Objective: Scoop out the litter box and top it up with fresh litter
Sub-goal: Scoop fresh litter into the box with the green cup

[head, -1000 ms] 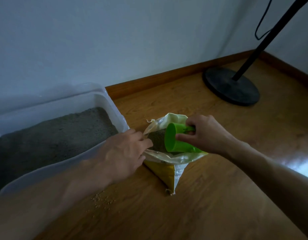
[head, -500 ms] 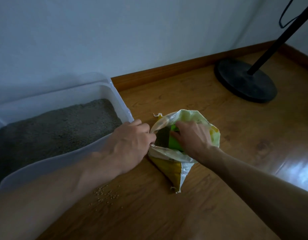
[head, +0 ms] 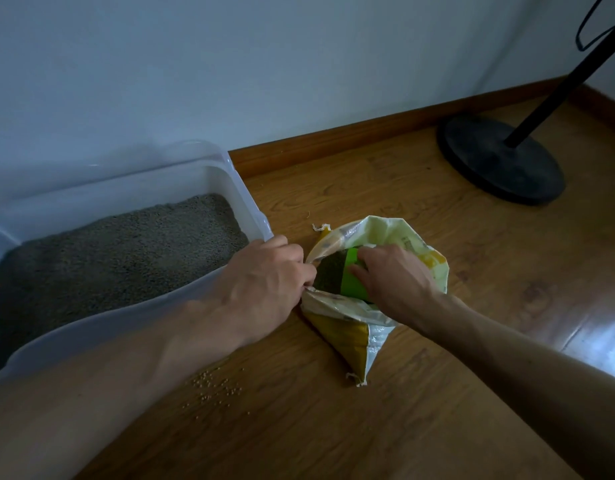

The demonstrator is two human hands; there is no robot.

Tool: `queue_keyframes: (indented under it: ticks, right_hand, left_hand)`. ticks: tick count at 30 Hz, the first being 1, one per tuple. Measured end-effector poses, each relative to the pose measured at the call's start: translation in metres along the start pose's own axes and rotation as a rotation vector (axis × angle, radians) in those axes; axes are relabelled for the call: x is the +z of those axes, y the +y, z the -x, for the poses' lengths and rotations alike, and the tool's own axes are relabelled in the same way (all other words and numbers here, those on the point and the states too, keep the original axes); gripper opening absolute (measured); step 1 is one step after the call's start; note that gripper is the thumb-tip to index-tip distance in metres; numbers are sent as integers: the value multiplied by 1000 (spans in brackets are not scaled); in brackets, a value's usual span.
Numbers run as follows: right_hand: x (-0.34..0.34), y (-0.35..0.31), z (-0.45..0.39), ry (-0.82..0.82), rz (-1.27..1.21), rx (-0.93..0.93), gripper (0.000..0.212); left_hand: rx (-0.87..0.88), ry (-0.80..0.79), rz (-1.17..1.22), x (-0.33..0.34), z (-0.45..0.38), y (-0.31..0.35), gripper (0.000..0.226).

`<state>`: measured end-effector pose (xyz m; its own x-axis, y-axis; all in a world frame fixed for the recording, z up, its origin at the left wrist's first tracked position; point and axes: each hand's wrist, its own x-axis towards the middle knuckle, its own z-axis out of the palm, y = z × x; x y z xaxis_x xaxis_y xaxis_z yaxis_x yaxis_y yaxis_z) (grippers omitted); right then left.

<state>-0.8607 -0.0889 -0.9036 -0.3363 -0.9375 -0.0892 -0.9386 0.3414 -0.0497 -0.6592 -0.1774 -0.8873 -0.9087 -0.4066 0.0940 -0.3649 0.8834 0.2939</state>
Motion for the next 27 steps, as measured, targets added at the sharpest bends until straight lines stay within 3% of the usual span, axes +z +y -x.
queue_keyframes:
  ticks: [5, 11, 17, 24, 27]
  right_hand:
    - [-6, -5, 4, 38, -96, -16, 31]
    - [18, -9, -11, 58, 120, -37, 17]
    - [25, -4, -16, 26, -104, -109, 22]
    - [13, 9, 1, -156, -191, -440, 23]
    - [9, 19, 3, -143, -352, -416, 22]
  left_hand:
    - [5, 28, 23, 1, 1, -2, 16]
    - [3, 3, 9, 1, -1, 1, 19]
    - [-6, 20, 21, 1, 1, -1, 18]
    - [13, 46, 37, 6, 5, -4, 15]
    - [11, 77, 54, 5, 6, -6, 9]
